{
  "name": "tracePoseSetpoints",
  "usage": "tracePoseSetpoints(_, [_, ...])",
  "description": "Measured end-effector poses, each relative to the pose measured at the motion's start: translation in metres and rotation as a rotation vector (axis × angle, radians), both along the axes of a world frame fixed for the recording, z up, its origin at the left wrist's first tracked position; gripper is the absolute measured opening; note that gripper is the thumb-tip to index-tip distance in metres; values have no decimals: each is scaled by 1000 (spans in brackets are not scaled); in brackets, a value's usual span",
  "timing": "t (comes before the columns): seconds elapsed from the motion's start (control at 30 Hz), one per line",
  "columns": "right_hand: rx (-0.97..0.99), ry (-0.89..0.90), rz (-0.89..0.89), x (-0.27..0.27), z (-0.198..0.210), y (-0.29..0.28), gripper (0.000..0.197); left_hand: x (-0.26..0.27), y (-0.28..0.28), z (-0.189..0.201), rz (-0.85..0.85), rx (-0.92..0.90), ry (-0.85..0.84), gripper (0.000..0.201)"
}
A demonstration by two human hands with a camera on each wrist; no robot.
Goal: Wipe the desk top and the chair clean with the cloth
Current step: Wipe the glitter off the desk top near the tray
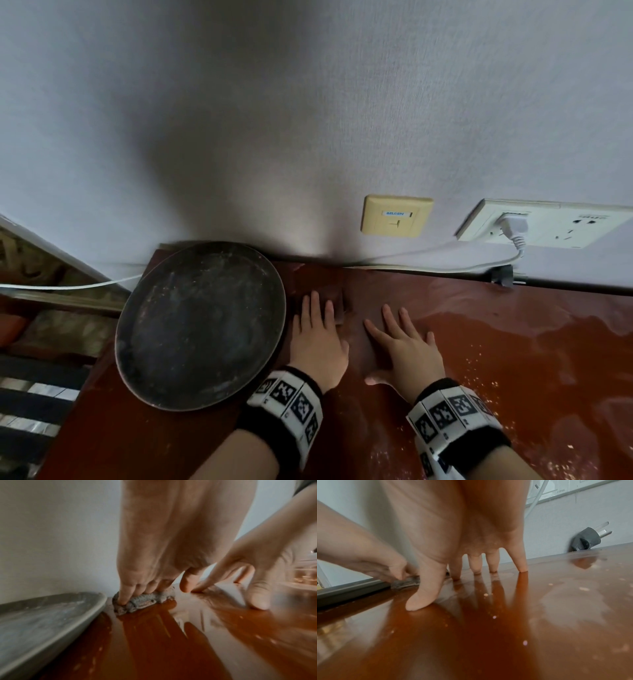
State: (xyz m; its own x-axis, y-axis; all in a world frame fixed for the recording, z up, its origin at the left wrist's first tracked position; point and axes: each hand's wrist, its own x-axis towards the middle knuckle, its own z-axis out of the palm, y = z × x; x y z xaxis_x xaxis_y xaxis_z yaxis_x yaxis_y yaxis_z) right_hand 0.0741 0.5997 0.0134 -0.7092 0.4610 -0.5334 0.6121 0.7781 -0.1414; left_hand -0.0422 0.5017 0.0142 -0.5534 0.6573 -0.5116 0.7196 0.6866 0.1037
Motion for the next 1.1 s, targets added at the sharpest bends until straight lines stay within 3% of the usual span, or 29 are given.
tracePoseSetpoints(0.3, [-7, 8, -11, -1, 1, -1, 97, -41, 56, 4, 338, -21, -8, 75])
tracePoseSetpoints(0.6, [-4, 5, 5, 1, 0, 0, 96, 13, 14, 2, 228, -8, -46, 76])
tracePoseSetpoints(0.93, [6, 8, 6, 1, -2, 0, 97, -69, 71, 3, 376, 73, -18, 66])
tracePoseSetpoints(1.1, [12, 8, 4, 1, -3, 1, 97, -52, 54, 1, 277, 80, 35, 70])
